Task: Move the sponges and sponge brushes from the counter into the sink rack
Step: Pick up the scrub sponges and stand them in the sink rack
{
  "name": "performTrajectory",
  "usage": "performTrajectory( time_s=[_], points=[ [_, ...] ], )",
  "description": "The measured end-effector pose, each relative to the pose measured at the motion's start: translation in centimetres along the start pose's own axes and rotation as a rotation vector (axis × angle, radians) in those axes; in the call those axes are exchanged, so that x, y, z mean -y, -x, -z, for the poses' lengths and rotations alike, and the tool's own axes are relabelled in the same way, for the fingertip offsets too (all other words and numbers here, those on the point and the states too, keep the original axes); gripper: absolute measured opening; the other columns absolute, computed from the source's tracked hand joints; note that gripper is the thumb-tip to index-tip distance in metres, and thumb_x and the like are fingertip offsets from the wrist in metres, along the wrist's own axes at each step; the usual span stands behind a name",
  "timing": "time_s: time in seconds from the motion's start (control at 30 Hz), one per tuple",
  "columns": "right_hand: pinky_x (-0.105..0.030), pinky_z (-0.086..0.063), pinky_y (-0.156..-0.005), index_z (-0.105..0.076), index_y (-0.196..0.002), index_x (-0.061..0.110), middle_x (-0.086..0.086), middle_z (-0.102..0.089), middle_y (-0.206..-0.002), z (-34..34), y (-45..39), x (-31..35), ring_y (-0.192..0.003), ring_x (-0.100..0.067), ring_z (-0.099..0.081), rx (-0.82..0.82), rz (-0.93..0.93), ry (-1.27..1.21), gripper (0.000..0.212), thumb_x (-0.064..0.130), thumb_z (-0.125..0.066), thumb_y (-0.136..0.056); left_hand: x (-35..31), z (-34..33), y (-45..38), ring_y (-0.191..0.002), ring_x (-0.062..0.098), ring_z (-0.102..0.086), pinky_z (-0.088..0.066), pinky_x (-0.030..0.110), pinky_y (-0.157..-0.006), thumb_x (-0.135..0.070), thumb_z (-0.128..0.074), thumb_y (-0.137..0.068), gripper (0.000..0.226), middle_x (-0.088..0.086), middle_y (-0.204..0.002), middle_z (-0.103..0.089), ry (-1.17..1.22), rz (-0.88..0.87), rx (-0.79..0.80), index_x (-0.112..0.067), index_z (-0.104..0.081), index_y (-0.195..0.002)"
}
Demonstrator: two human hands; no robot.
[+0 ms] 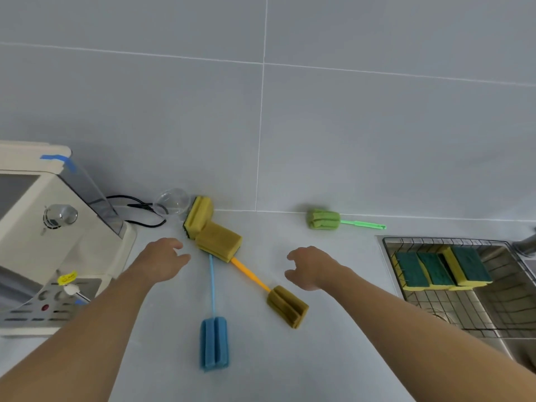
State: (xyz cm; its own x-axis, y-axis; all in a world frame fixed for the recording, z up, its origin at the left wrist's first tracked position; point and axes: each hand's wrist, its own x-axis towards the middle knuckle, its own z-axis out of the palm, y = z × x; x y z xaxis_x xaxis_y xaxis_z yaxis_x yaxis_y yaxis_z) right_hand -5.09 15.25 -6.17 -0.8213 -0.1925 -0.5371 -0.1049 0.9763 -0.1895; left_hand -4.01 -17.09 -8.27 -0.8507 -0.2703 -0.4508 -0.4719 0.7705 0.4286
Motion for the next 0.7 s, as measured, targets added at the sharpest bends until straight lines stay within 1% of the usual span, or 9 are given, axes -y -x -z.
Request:
performTrajectory(
  time_s=[0.17, 0.3, 0.4, 0.47, 0.5, 0.53, 0.57, 0.63, 0.7],
  points=[
    [-0.035, -0.041, -0.104, -0.041, -0.145, 0.016, -0.003, -0.052, -0.144, -0.9, -2.4, 2.3, -0.132, -0.024, -0.046, 0.019, 0.042, -0.146, 0.057, 0.041, -0.050, -0.095, -0.8, -0.5, -3.0, -0.124, 0.030, -0.053, -0.042, 0.038, -0.100, -0.047, -0.064, -0.086, 0.063, 0.010, -0.135, -0.059, 0.208, 0.081, -0.116, -0.013, -0.052, -0.138],
    [-0.036, -0.033, -0.113, -0.029, -0.153, 0.015, -0.006, -0.040, -0.155, -1.5, -4.3, 4.5, -0.142, -0.025, -0.035, 0.005, 0.097, -0.216, 0.071, 0.045, -0.056, -0.093, -1.3, -1.9, -4.5, -0.120, 0.029, -0.056, -0.044, 0.036, -0.094, -0.051, -0.065, -0.082, 0.070, 0.009, -0.132, -0.061, 0.387, 0.128, -0.163, -0.012, -0.051, -0.138],
    [-0.034, -0.029, -0.113, -0.019, -0.156, 0.017, -0.005, -0.033, -0.158, -1.9, -5.7, 5.9, -0.144, -0.024, -0.031, -0.010, 0.132, -0.259, 0.083, 0.048, -0.060, -0.091, -1.5, -2.8, -5.5, -0.113, 0.027, -0.058, -0.045, 0.034, -0.089, -0.054, -0.070, -0.077, 0.073, 0.006, -0.125, -0.063, 0.510, 0.169, -0.206, -0.013, -0.054, -0.135],
    [-0.036, -0.033, -0.109, -0.018, -0.155, 0.017, -0.006, -0.036, -0.155, -2.3, -6.7, 6.8, -0.140, -0.026, -0.036, -0.032, 0.150, -0.282, 0.088, 0.050, -0.064, -0.088, -1.5, -3.3, -6.1, -0.101, 0.024, -0.059, -0.046, 0.031, -0.081, -0.053, -0.073, -0.074, 0.060, -0.002, -0.104, -0.065, 0.579, 0.182, -0.237, -0.016, -0.063, -0.121],
    [-0.038, -0.036, -0.107, -0.020, -0.154, 0.017, -0.007, -0.038, -0.153, -2.4, -7.2, 7.2, -0.137, -0.027, -0.039, -0.043, 0.153, -0.289, 0.089, 0.051, -0.065, -0.086, -1.5, -3.6, -6.4, -0.092, 0.022, -0.058, -0.046, 0.030, -0.074, -0.052, -0.074, -0.072, 0.045, -0.006, -0.090, -0.062, 0.606, 0.178, -0.256, -0.020, -0.068, -0.104],
    [-0.039, -0.039, -0.105, -0.021, -0.153, 0.016, -0.007, -0.040, -0.151, -2.7, -7.7, 7.6, -0.135, -0.028, -0.042, -0.048, 0.156, -0.295, 0.090, 0.051, -0.067, -0.085, -1.5, -3.8, -6.7, -0.084, 0.021, -0.057, -0.045, 0.030, -0.067, -0.051, -0.075, -0.071, 0.034, -0.007, -0.079, -0.059, 0.628, 0.174, -0.273, -0.023, -0.066, -0.086],
    [-0.040, -0.041, -0.104, -0.020, -0.153, 0.016, -0.007, -0.041, -0.149, -2.8, -8.0, 8.0, -0.133, -0.028, -0.044, -0.053, 0.160, -0.300, 0.092, 0.051, -0.069, -0.083, -1.6, -3.9, -6.7, -0.077, 0.021, -0.056, -0.043, 0.029, -0.062, -0.051, -0.076, -0.070, 0.033, -0.004, -0.074, -0.058, 0.645, 0.166, -0.288, -0.021, -0.063, -0.075],
    [-0.040, -0.044, -0.101, -0.018, -0.153, 0.015, -0.007, -0.043, -0.147, -3.1, -8.9, 8.7, -0.130, -0.029, -0.046, -0.054, 0.168, -0.304, 0.097, 0.051, -0.072, -0.080, -1.7, -4.2, -7.2, -0.066, 0.018, -0.056, -0.043, 0.028, -0.058, -0.051, -0.077, -0.069, 0.042, 0.004, -0.073, -0.064, 0.650, 0.171, -0.311, -0.010, -0.066, -0.074],
    [-0.041, -0.047, -0.097, -0.020, -0.151, 0.015, -0.008, -0.046, -0.142, -3.4, -9.7, 9.5, -0.124, -0.030, -0.050, -0.069, 0.167, -0.289, 0.098, 0.051, -0.075, -0.078, -1.8, -4.2, -7.6, -0.061, 0.014, -0.056, -0.042, 0.025, -0.053, -0.050, -0.077, -0.069, 0.044, 0.008, -0.072, -0.069, 0.634, 0.173, -0.320, -0.007, -0.070, -0.076]
  ],
)
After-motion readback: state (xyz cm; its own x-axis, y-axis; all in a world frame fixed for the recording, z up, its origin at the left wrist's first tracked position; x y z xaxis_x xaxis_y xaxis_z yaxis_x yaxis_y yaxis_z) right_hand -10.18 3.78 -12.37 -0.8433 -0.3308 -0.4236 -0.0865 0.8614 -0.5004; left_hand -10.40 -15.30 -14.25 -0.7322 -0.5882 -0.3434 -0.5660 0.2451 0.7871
